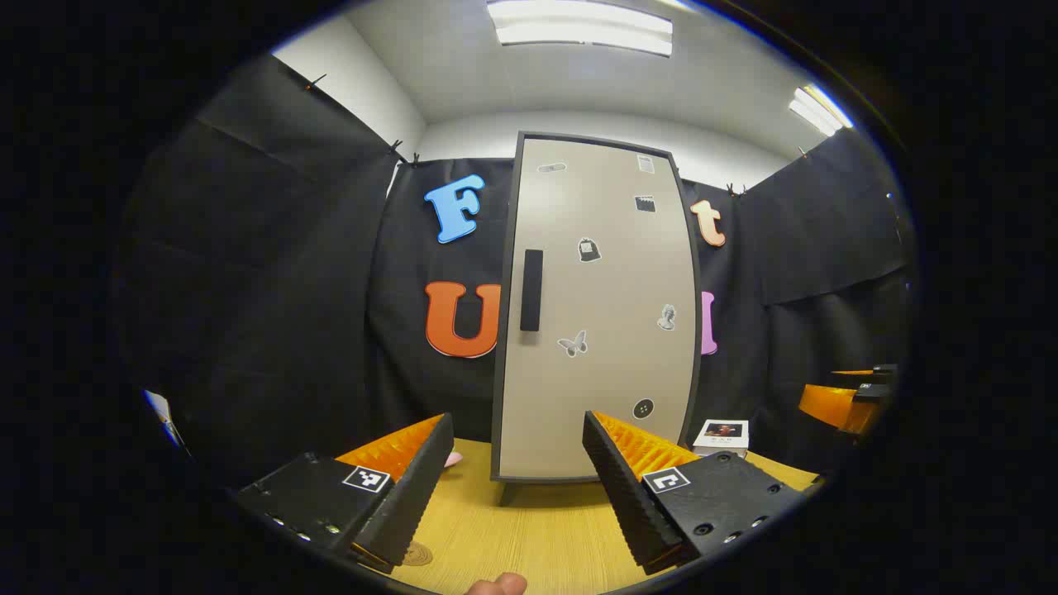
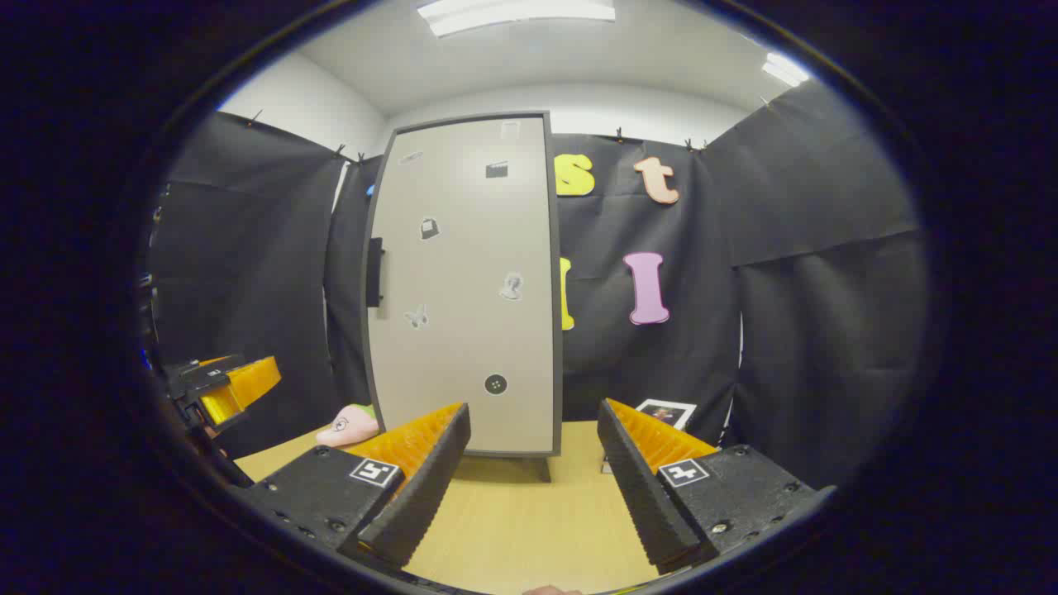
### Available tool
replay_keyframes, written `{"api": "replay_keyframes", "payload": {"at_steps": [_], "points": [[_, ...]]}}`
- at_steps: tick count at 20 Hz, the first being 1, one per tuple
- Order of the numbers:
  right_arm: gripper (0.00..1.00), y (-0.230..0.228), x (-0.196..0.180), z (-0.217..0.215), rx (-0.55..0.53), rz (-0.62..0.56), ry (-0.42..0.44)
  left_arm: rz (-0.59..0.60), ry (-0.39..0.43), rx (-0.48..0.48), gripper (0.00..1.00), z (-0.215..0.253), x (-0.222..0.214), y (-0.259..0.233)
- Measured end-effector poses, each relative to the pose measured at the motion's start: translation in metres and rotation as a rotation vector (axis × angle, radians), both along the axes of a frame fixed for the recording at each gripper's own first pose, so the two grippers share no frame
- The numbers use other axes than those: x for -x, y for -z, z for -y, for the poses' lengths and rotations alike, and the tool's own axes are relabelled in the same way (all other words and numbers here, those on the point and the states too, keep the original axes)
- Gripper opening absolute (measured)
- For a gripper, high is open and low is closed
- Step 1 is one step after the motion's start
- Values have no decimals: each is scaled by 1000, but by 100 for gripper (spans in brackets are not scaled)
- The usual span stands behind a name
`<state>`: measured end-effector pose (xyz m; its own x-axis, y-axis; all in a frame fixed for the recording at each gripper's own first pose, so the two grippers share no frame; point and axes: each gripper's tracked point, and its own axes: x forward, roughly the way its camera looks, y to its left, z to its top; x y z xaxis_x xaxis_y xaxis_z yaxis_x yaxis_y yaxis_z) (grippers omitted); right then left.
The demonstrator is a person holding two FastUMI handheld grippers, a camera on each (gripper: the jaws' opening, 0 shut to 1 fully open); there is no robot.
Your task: Open the cabinet door with the right hand, grasp the bottle in the cabinet with the left hand and place it on the coaster, then close the cabinet door with the right hand.
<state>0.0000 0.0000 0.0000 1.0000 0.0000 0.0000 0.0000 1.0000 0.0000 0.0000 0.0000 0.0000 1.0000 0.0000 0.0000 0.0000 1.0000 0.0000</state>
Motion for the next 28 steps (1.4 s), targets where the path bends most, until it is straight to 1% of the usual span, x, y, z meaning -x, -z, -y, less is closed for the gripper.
{"api": "replay_keyframes", "payload": {"at_steps": [4, 8, 11, 18, 26, 28], "points": [[99, 0, 3, 2, 3, 0, 7, -10, 1, 13, 95, -3, 0, 3], [99, 3, 6, 4, 7, -9, 12, -9, -8, -8, 95, -5, 3, 4], [99, 2, 7, 5, 10, -8, 14, -11, 4, -2, 95, -1, 2, 3], [99, 8, 8, 7, 6, -21, 21, -23, -2, -8, 95, -4, 1, 7], [99, 7, 1, 7, 5, -32, 4, -24, -21, -6, 95, -7, -1, 10], [99, 5, -2, 2, 21, -34, -15, -29, -22, -2, 95, -8, -2, 11]]}}
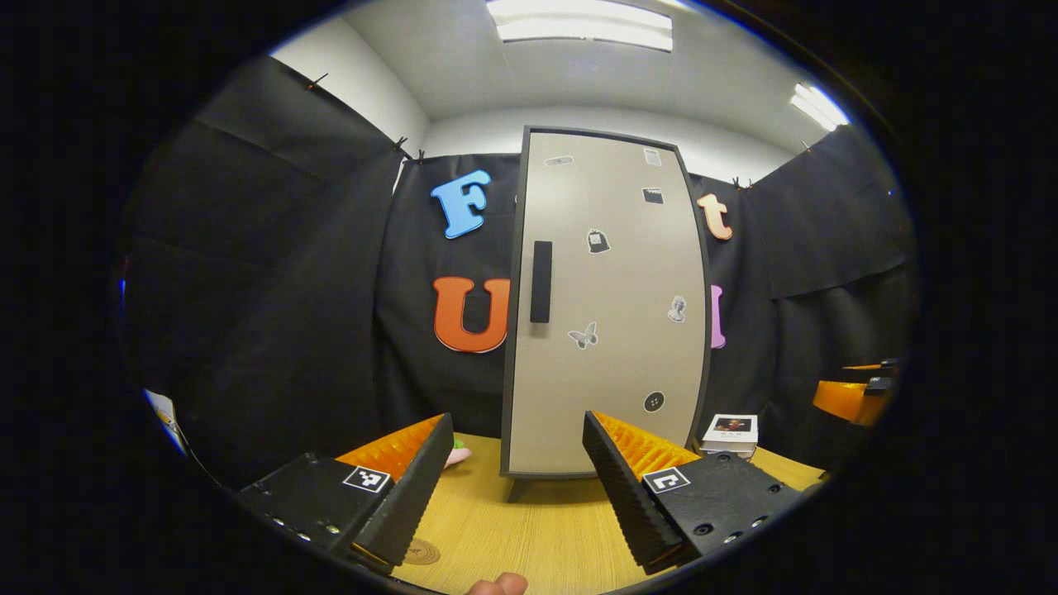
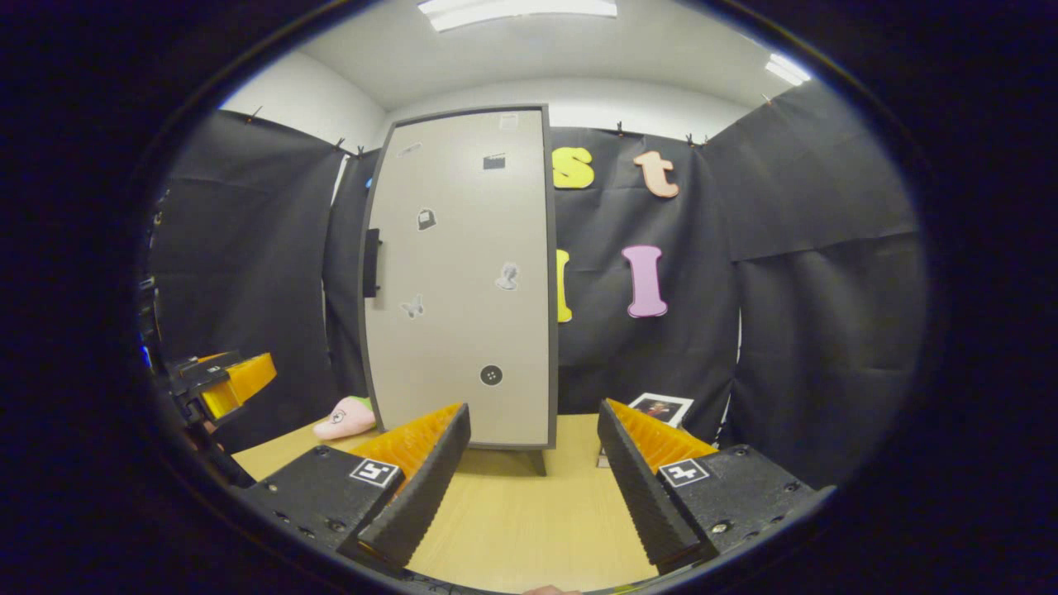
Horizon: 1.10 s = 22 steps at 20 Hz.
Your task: Open the cabinet door with the right hand, grasp the bottle in the cabinet with the left hand and place it on the coaster, then close the cabinet door with the right hand.
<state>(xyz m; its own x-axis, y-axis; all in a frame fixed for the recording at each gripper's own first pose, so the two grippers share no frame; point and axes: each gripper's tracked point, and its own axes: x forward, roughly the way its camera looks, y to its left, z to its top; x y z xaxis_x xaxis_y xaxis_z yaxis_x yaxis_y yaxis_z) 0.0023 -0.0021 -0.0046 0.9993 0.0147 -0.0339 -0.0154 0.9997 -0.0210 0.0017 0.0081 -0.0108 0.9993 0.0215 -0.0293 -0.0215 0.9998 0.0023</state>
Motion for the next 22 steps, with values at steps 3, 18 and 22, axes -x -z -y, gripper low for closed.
{"api": "replay_keyframes", "payload": {"at_steps": [3, 18, 22], "points": [[100, -14, -12, -10, 25, -8, -73, 13, -14, -12, 95, -6, 1, -2], [100, -97, -140, -144, 82, 44, -427, -26, -78, -27, 95, -30, 22, 11], [99, -115, -179, -208, 97, 46, -524, -14, -102, -51, 95, -38, 32, 5]]}}
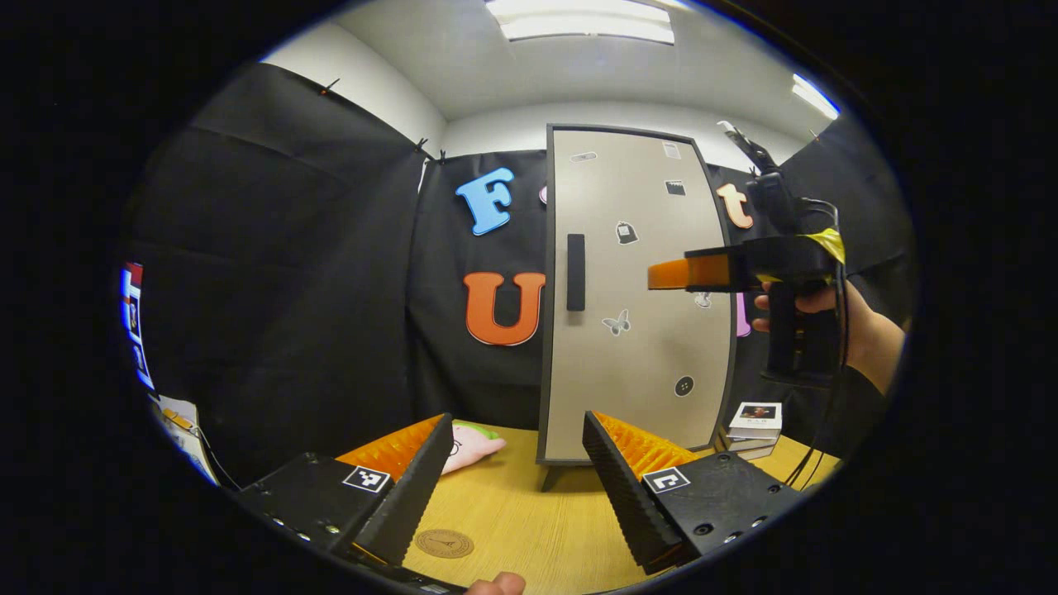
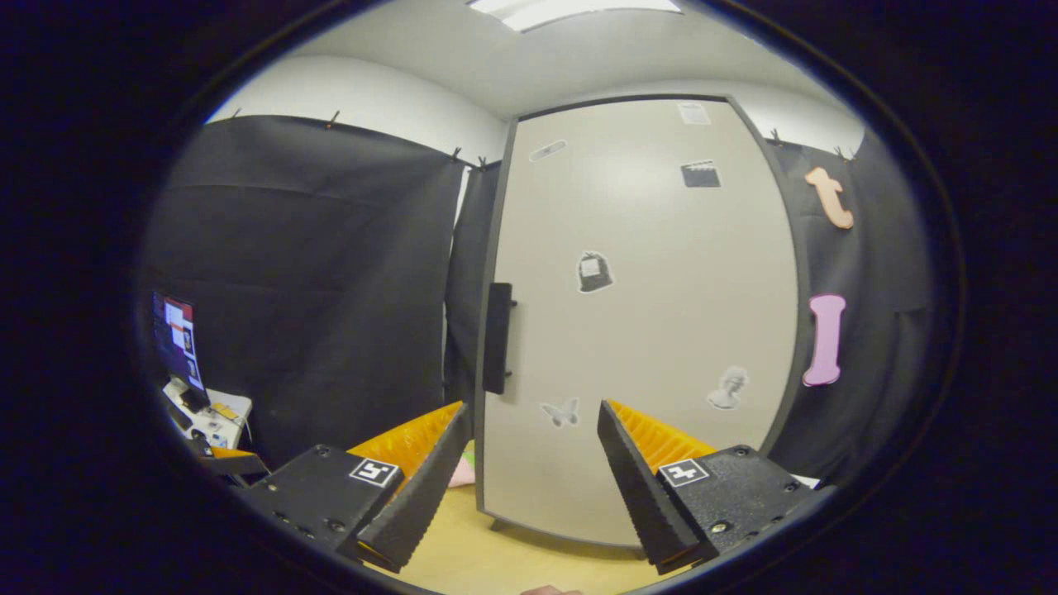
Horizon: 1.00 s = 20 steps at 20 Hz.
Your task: Open the cabinet door with the right hand, grasp the bottle in the cabinet with the left hand and place it on the coaster, then close the cabinet door with the right hand.
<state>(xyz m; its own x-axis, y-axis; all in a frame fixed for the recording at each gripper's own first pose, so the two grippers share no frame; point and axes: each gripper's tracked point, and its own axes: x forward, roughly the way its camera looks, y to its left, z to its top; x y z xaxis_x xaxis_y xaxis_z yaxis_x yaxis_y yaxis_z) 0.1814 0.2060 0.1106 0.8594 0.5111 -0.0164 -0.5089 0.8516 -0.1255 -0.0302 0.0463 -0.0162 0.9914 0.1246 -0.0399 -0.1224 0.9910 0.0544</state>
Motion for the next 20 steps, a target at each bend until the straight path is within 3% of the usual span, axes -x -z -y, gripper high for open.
{"api": "replay_keyframes", "payload": {"at_steps": [5, 13, 16, 20], "points": [[99, -4, -42, -53, 54, -13, -21, -2, -21, -21, 95, -7, 11, -1], [99, -20, -98, -97, 4, -38, 40, -2, -33, -12, 95, -12, 19, 1], [99, -19, -107, -110, -6, -53, 27, -7, -50, -6, 95, -17, 21, 4], [84, -18, -110, -115, 2, -40, 65, -31, -72, 2, 95, -26, 20, 17]]}}
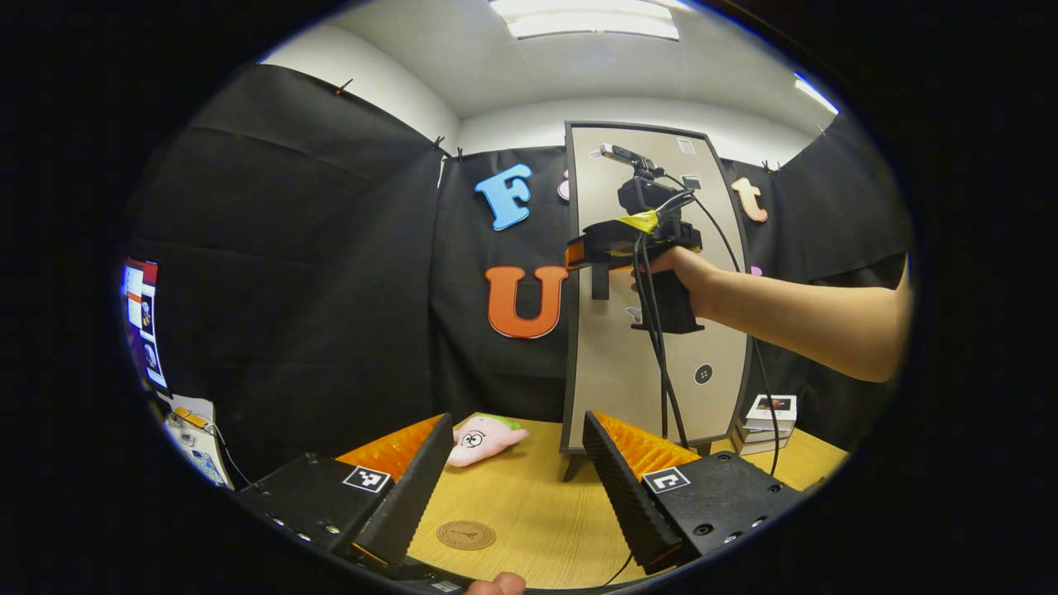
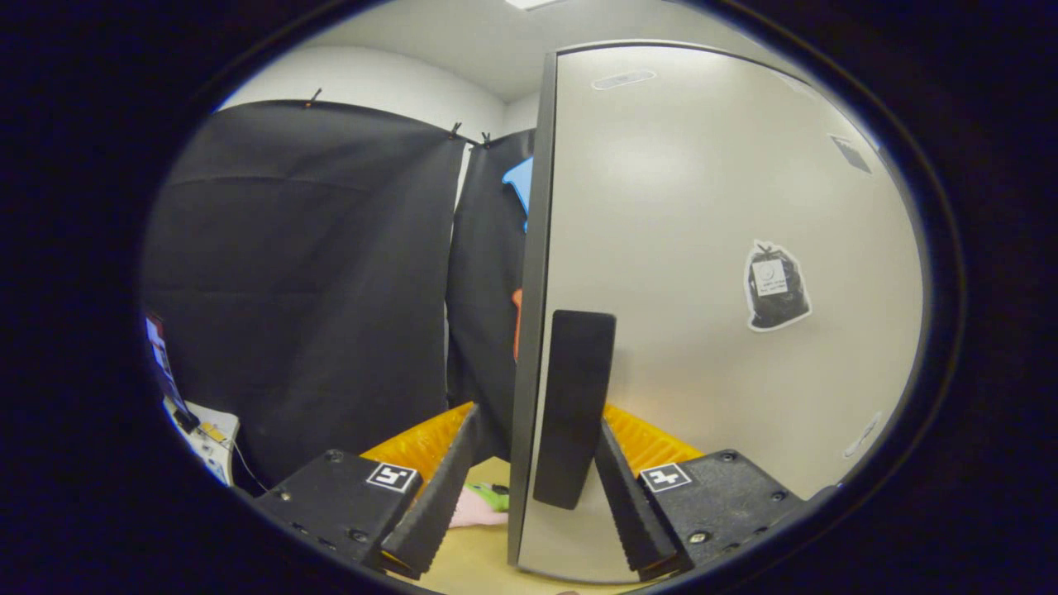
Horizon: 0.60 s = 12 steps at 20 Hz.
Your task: Open the cabinet door with the right hand, grasp the bottle in the cabinet with the left hand and place it on the coaster, then close the cabinet door with the right hand.
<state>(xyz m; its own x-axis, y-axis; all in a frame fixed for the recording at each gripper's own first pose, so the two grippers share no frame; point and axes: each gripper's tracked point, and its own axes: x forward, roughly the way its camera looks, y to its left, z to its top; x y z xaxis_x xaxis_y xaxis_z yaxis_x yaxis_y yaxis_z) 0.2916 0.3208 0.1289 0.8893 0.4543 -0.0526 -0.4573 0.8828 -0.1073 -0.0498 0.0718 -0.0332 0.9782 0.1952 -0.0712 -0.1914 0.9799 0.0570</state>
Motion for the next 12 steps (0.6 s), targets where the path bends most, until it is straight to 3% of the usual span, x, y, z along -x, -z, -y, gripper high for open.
{"api": "replay_keyframes", "payload": {"at_steps": [2, 4, 5, 7, 12], "points": [[78, 0, -4, 4, -3, 12, 28, 1, -9, 4, 95, -2, 1, 1], [63, -2, -9, 12, -8, 25, 77, 9, -12, 4, 95, -4, 1, -2], [50, -1, -11, 15, -9, 39, 85, 10, -10, 4, 95, -4, 1, -2], [37, -1, -12, 18, 31, 64, 84, 15, -13, -1, 95, -6, 3, -3], [22, -1, -11, 16, 1, 57, 75, 18, -11, 1, 95, -10, 8, -5]]}}
